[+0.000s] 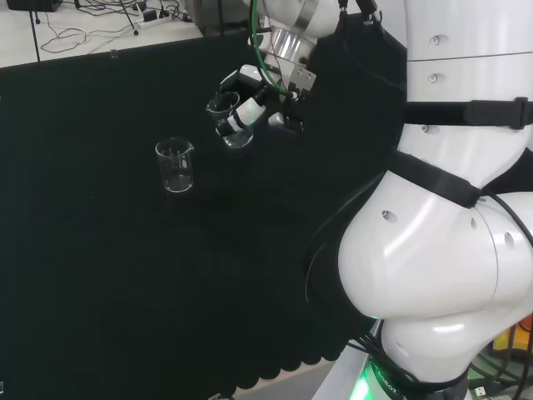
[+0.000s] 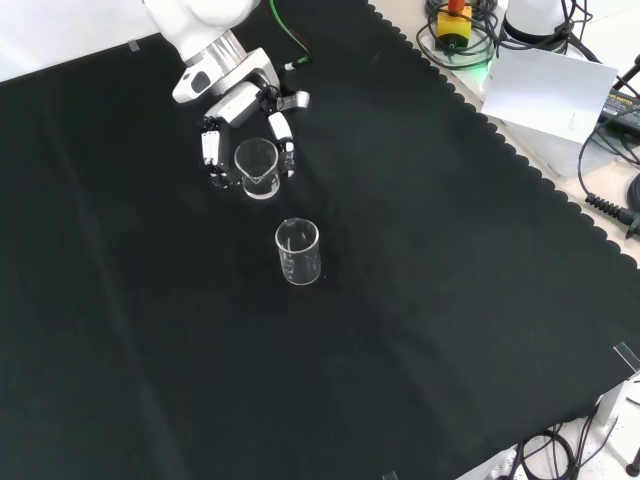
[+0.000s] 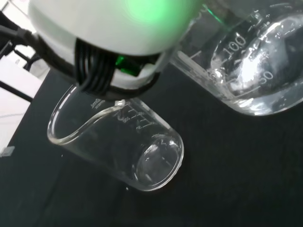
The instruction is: Pour the water from the handheld beaker into the one on the table.
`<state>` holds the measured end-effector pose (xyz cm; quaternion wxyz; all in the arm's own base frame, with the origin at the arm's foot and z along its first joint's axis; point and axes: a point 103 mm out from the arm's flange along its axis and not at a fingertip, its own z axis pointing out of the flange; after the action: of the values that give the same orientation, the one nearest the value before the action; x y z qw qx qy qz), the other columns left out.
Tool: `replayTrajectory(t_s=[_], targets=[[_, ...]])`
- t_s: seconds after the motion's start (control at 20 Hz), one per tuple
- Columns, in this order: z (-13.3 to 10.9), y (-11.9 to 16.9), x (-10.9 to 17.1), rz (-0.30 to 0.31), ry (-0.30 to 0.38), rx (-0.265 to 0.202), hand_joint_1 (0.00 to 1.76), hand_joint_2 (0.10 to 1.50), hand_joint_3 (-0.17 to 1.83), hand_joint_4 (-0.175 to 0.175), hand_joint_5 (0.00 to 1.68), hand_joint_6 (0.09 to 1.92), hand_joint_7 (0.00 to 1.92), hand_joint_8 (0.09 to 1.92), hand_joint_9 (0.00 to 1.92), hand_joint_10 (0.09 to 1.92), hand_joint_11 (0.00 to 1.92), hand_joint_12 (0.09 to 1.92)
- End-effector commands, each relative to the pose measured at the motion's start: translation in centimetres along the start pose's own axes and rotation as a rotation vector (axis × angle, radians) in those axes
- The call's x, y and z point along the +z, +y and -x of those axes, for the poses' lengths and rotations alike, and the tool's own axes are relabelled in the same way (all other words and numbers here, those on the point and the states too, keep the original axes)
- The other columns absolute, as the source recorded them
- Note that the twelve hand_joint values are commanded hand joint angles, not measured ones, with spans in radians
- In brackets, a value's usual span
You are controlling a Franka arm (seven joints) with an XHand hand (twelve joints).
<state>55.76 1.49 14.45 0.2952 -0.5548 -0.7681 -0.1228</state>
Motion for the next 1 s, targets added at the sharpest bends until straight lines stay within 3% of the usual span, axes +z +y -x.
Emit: replayTrajectory(t_s=[0.05, 1.0], targets=[[-0.9, -0.1, -0.3, -0.036, -0.034, 0.000, 1.42, 0.54, 1.02, -0.166, 1.01, 1.19, 1.08, 1.21, 1.23, 1.08, 0.91, 1.03], [-4.3, 0.9, -0.6, -0.276, -0.237, -0.011, 1.42, 0.54, 1.03, -0.167, 1.01, 1.20, 1.08, 1.22, 1.23, 1.08, 0.91, 1.04]])
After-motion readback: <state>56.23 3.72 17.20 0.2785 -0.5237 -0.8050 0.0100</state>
